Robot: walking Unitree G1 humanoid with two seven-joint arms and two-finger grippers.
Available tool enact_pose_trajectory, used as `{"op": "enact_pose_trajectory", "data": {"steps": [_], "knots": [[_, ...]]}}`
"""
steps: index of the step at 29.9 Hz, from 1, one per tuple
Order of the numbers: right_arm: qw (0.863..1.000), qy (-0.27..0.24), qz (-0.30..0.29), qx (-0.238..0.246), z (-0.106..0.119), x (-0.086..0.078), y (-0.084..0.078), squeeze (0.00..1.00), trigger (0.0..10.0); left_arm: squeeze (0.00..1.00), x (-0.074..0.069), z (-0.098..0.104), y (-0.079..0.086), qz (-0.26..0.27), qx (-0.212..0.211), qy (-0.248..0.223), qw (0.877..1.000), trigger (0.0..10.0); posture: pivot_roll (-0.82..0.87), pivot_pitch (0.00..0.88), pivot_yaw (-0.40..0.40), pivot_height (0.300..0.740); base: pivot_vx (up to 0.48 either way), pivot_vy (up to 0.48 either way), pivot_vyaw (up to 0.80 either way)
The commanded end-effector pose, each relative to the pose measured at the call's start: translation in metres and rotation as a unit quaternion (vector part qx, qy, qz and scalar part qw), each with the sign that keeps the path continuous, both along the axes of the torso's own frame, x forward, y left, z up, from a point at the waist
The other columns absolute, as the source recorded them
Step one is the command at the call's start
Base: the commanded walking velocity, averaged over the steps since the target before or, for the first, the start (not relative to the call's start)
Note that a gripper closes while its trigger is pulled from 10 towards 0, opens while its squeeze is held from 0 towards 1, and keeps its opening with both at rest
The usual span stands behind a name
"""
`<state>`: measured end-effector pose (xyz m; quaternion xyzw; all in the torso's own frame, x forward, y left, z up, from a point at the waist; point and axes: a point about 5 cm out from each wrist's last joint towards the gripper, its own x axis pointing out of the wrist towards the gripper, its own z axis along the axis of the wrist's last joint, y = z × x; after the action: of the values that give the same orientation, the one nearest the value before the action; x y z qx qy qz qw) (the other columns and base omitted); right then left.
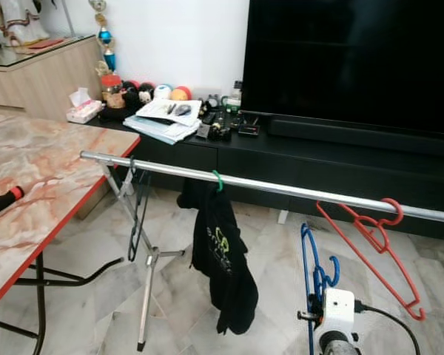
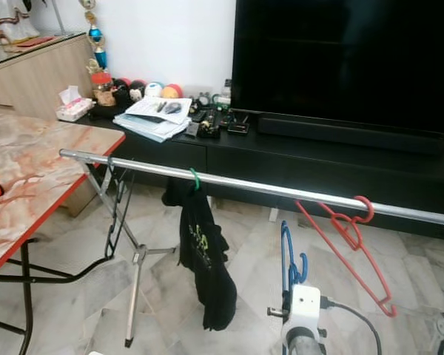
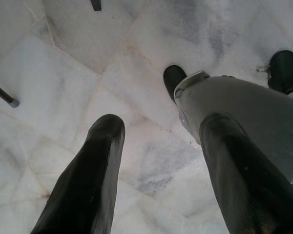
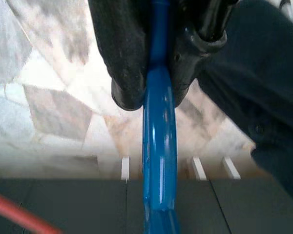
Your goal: Hang hanger
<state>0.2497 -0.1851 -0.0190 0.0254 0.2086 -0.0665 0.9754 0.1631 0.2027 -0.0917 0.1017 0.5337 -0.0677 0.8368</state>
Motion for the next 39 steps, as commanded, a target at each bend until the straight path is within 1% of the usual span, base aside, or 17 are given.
{"op": "enact_pose_trajectory", "data": {"steps": [1, 7, 21, 27, 35, 37, 39], "knots": [[1.0, -0.023, -0.009, 0.005, 0.007, 0.006, 0.0, 0.0, 10.0, 0.0, -0.004, -0.001, 0.003, -0.001, 0.004, 0.009, 1.0, 10.0, -0.01, 0.009, 0.009, 0.74, 0.0, 0.0, 0.0], [1.0, -0.023, 0.0, 0.003, 0.007, 0.004, 0.004, 0.0, 10.0, 0.0, -0.004, -0.002, 0.002, -0.002, 0.003, 0.009, 1.0, 10.0, 0.0, 0.001, 0.009, 0.74, 0.21, 0.0, 0.0], [1.0, -0.02, 0.002, 0.001, 0.006, 0.004, 0.005, 0.0, 10.0, 0.0, -0.004, -0.001, 0.002, -0.007, 0.0, 0.01, 1.0, 10.0, -0.01, 0.0, 0.009, 0.74, 0.268, 0.0, 0.0], [1.0, -0.022, 0.003, 0.002, 0.007, 0.005, 0.006, 0.0, 10.0, 0.0, -0.004, -0.001, 0.002, -0.009, 0.001, 0.01, 1.0, 10.0, -0.01, 0.004, 0.008, 0.74, 0.0, 0.0, 0.0], [0.999, -0.045, -0.007, 0.006, 0.014, 0.007, 0.01, 0.0, 10.0, 0.0, -0.004, -0.001, 0.002, -0.014, 0.0, 0.013, 1.0, 10.0, 0.0, 0.006, 0.006, 0.74, 0.0, 0.0, 0.0], [0.998, -0.06, -0.027, 0.002, 0.018, 0.008, 0.01, 0.0, 10.0, 0.0, -0.004, -0.001, 0.002, -0.015, -0.002, 0.013, 1.0, 10.0, 0.0, 0.007, 0.004, 0.74, 0.0, 0.0, 0.0], [0.997, -0.065, -0.034, 0.002, 0.019, 0.008, 0.009, 0.0, 10.0, 0.0, -0.004, -0.001, 0.002, -0.015, -0.002, 0.013, 1.0, 10.0, 0.0, 0.007, 0.004, 0.74, 0.0, 0.0, 0.0]]}}
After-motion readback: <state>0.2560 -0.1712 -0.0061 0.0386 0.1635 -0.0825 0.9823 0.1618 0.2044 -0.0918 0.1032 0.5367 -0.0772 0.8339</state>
